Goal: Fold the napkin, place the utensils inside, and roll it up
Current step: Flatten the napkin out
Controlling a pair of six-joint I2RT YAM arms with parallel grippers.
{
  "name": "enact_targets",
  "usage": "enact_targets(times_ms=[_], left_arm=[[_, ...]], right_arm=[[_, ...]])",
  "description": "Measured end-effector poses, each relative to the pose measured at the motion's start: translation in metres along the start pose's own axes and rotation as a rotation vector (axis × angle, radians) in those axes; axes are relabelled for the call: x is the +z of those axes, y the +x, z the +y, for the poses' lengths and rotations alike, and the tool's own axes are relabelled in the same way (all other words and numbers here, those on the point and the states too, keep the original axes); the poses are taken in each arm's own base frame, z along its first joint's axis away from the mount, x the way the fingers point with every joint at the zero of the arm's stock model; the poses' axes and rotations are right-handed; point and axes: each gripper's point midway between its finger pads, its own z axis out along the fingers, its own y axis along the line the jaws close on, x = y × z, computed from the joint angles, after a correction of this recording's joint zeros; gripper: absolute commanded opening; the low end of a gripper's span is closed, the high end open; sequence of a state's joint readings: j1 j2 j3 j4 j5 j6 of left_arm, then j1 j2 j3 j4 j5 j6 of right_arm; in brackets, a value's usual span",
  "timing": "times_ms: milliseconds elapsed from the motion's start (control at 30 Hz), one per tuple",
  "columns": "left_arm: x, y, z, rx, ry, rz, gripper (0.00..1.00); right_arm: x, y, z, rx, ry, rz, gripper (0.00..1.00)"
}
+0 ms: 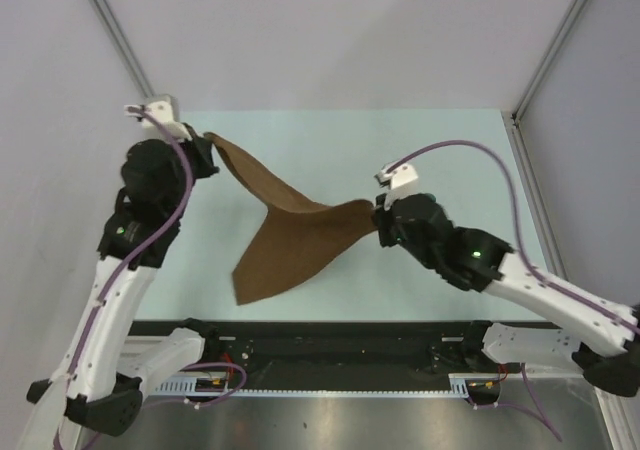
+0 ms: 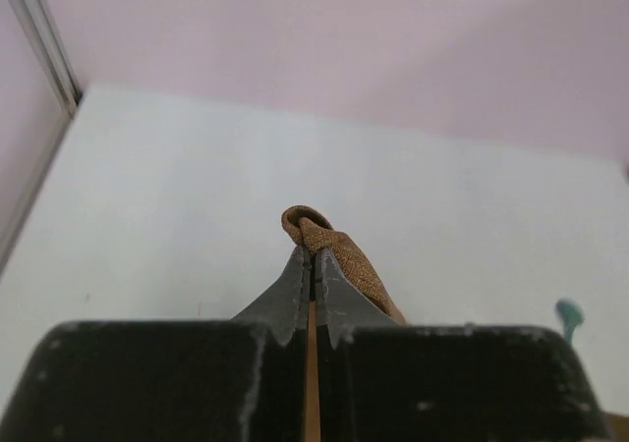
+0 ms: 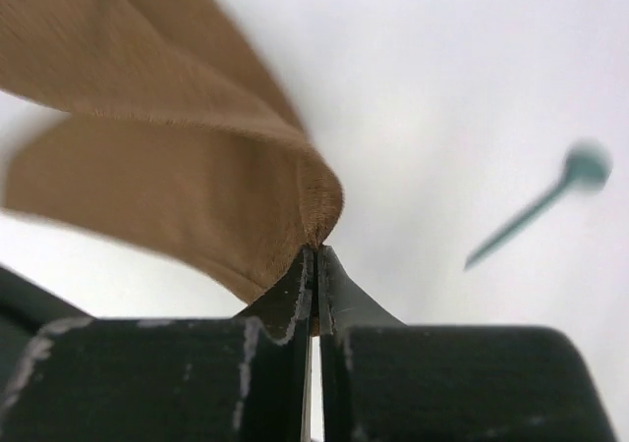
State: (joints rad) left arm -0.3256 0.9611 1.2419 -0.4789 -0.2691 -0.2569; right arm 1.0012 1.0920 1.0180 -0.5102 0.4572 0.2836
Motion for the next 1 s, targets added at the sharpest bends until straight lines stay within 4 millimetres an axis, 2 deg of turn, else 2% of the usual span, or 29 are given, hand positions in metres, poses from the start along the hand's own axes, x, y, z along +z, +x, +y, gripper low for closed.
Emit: enact_targets(times_ms=[33,100,167,233,367,467,533,600,700,800,900,1000], left_arm=[[-0.01,-0.023,0.0,-0.013,-0.003,-0.057,0.0],[-0.032,-0.063,0.002,-0.041,-0.008,-0.159,0.0],[-0.054,-0.094,0.006,-0.069,-0.017,-0.246,0.0],[-0.08,-0.121,0.011,-0.098,-0.026,-0.326,0.0],[-0.126,-0.155,0.023,-0.143,-0.04,-0.438,0.0],[-0.164,-0.179,0.032,-0.178,-0.043,-0.524,0.0],[-0.184,-0.189,0.036,-0.195,-0.037,-0.564,0.0],[-0.196,-0.194,0.039,-0.205,-0.039,-0.586,0.0],[-0.204,-0.195,0.043,-0.214,-0.048,-0.596,0.0],[-0.202,-0.193,0.044,-0.213,-0.054,-0.589,0.0],[-0.184,-0.181,0.044,-0.205,-0.073,-0.564,0.0],[-0.141,-0.154,0.041,-0.171,-0.11,-0.479,0.0]], right_arm=[[-0.02,-0.029,0.001,-0.002,-0.03,-0.078,0.0],[-0.056,-0.074,0.002,-0.014,-0.075,-0.196,0.0],[-0.088,-0.107,0.001,-0.032,-0.106,-0.288,0.0],[-0.113,-0.131,0.002,-0.062,-0.126,-0.355,0.0],[-0.148,-0.157,0.013,-0.137,-0.176,-0.437,0.0],[-0.163,-0.17,0.02,-0.181,-0.194,-0.476,0.0],[-0.172,-0.177,0.028,-0.225,-0.2,-0.496,0.0],[-0.181,-0.183,0.036,-0.266,-0.209,-0.517,0.0],[-0.193,-0.194,0.043,-0.311,-0.197,-0.554,0.0],[-0.199,-0.206,0.046,-0.344,-0.164,-0.596,0.0],[-0.194,-0.218,0.039,-0.352,-0.1,-0.63,0.0],[-0.163,-0.232,0.003,-0.327,0.018,-0.619,0.0]])
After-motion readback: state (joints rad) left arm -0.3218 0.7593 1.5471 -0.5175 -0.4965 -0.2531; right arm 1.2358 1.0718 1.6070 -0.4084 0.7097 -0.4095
